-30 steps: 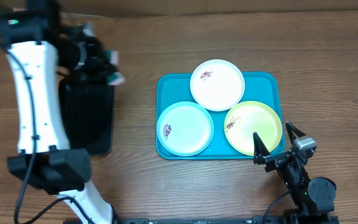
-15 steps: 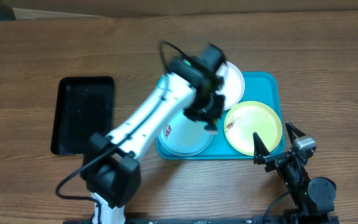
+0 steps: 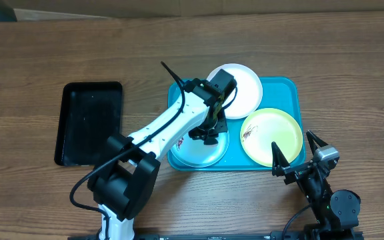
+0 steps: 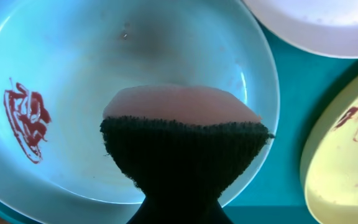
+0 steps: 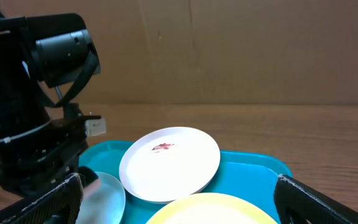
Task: Clean dirty plates on tray and stack at the side
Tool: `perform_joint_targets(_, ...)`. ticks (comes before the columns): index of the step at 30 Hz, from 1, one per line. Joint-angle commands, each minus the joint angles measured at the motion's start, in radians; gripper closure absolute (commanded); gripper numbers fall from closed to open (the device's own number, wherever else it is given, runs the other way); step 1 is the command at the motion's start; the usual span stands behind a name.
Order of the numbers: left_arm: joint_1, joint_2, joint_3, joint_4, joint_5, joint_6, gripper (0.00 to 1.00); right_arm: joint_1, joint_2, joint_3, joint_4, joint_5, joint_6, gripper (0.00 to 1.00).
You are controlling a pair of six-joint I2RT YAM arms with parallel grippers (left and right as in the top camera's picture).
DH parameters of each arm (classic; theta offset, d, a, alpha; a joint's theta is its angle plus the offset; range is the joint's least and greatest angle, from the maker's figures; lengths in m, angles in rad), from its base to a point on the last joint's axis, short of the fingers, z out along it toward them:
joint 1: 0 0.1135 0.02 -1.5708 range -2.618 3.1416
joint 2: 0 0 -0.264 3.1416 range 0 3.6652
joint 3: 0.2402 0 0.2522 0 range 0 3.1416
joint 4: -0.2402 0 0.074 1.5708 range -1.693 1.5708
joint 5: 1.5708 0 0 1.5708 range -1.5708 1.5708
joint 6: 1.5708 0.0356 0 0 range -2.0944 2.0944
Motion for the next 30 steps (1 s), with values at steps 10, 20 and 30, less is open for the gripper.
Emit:
perform_joint_targets(10, -0.005, 0.005, -0.014, -0.005, -0.022, -0.029, 0.83, 0.002, -0.006, -0.010, 0.005, -0.004, 0.006, 0.00)
perform_joint_targets(20, -0.005, 0.005, -0.014, -0.006, -0.049, -0.022, 0.96, 0.002, -0.006, -0.010, 0.054, -0.103, 0.079, 0.00)
perform_joint_targets(30, 0.026, 0.005, -0.014, -0.031, -0.056, -0.022, 0.96, 0.002, -0.006, -0.010, 0.135, -0.510, 0.462, 0.00)
